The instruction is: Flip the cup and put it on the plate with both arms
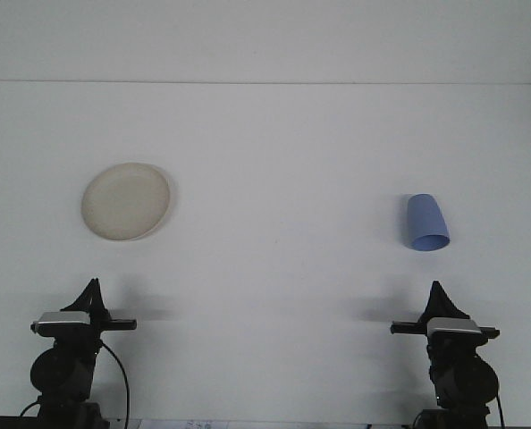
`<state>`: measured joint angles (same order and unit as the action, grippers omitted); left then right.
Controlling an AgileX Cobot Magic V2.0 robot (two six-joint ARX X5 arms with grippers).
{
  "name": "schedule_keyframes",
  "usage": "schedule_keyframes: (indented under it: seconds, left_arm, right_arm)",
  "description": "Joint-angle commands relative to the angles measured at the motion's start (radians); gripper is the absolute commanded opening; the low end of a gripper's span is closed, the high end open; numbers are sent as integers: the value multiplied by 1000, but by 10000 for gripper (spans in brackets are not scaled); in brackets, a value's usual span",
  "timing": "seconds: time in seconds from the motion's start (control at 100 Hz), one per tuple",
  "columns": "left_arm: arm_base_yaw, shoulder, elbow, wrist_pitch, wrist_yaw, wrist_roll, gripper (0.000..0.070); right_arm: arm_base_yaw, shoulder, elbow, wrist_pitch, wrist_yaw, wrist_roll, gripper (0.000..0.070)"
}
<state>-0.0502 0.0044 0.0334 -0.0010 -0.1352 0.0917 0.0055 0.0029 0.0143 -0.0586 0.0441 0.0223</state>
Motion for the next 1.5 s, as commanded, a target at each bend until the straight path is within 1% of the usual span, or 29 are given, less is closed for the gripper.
schedule_keyframes:
  seconds: [0.0,0.72,0.84,0.96,1.01,1.1,1.19,1.26,1.31,1.46,1.49]
  left_arm:
    - [0,-2,-19,10,-3,12,15]
    - [0,-2,-19,10,-3,12,15]
    - [0,-2,-19,10,-3,12,15]
    - [0,-2,-19,10,-3,12,15]
    - [0,-2,-19,10,-3,12,15]
    - [0,-2,-19,10,-3,12,15]
    - [0,-2,-19,10,-3,12,15]
    - [0,-2,-19,10,-3,12,15]
    - [0,-2,-19,10,-3,12,15]
    - [0,-2,-19,10,-3,12,15]
    - [0,-2,-19,10,-3,12,15]
  right_arm:
    - [-1,-2,-2,13,-2,4,8]
    - [-1,-2,-2,14,-2,6,8]
    - [1,-2,-2,13,-16,19,8]
    - [1,-2,-2,-1,-30,70,8]
    - [1,-2,-2,4,-30,116,8]
    - [1,-2,-2,13,-29,225,8]
    - [0,-2,1,14,-29,258,4]
    - [1,-2,29,3,-27,298,3]
    - [1,2,68,-11,-7,306,2]
    - [1,82,230,-63,91,304,4]
    - [1,111,262,-70,99,294,17]
